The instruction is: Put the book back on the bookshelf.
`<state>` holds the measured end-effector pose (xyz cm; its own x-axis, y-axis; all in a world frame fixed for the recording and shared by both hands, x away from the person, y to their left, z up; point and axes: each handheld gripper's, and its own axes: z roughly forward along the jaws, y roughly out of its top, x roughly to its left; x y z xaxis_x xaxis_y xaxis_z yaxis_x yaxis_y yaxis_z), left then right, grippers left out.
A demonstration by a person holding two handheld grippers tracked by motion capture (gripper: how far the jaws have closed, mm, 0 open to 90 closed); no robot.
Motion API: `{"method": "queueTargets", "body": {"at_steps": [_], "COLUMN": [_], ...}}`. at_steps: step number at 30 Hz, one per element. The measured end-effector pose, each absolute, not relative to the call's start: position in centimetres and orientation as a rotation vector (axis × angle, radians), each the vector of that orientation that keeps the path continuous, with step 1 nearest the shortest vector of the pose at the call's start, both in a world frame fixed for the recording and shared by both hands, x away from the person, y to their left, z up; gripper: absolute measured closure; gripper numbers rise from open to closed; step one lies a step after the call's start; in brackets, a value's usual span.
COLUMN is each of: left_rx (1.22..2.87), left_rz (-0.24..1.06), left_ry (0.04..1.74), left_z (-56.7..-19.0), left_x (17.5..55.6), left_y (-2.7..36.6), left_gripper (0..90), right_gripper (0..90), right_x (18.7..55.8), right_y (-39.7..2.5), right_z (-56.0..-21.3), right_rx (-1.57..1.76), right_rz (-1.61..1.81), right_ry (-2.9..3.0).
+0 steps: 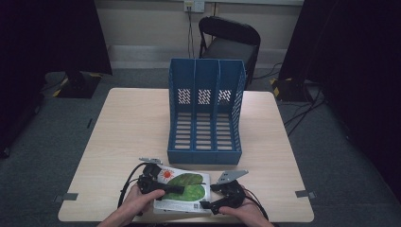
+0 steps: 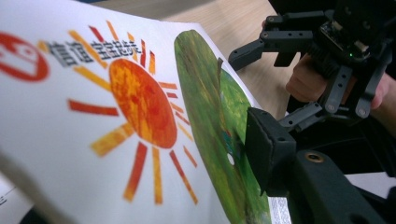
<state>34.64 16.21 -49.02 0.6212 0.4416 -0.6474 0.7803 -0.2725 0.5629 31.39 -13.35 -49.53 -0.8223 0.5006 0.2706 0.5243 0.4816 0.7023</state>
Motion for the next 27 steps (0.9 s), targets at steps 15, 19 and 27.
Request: {"method": "queueTargets", "body": {"at_steps": [15,19,27], "left_rx": [1.982,2.009,2.035], "left_rz": [-0.319,-0.26,-0.218], "left_ry": [0.763,0.664,0.555], "left_z": [-47.6,-47.1,-46.7], "left_x": [33.6,33.2,32.6], "left_y": [15.5,15.2,14.9], "left_gripper": [66.9,67.6,69.6], "right_gripper": [19.4,20.7,23.2], "right_x": [32.0,32.1,32.3], "right_y": [-13.9,-14.0,-14.5], "right_z": [-49.5,-49.4,-49.1], "right_rx": [-0.96,-0.961,-0.997], "right_rz": [-1.253,-1.284,-1.353], "right_ry": [-2.605,-2.584,-2.525]}}
